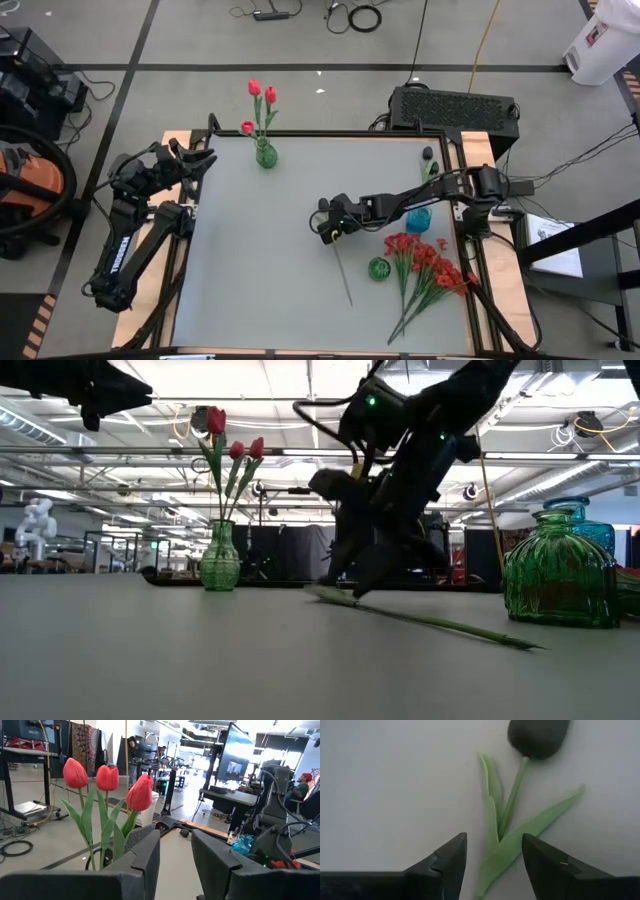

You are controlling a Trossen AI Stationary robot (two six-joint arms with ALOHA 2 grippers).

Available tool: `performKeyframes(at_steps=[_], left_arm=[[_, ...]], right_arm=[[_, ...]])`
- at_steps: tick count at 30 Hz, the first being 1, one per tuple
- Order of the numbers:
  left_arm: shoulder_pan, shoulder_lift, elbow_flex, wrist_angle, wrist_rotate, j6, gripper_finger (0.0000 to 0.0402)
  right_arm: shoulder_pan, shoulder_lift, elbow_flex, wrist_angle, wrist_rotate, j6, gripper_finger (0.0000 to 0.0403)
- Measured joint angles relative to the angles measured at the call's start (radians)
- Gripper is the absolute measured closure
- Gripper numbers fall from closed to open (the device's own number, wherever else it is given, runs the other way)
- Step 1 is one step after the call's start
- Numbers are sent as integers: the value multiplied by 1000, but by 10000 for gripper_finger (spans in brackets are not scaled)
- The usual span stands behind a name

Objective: Sort flowers into vase by color
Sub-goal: Put the bottom left black flower into the blue vase

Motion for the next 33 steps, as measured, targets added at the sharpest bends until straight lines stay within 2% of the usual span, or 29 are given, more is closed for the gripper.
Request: performKeyframes(at_steps=[13,18,27,33], left_arm=[[0,0,0,0,0,3,283],[0,0,0,-1,1,3,283],[0,0,0,-25,1,3,283],[0,0,0,-29,1,4,283]], right_arm=[[1,45,20,27,-25,10,228],[1,48,40,17,-28,3,272],[1,48,43,-5,-28,2,388],[1,48,43,-4,-26,-7,398]])
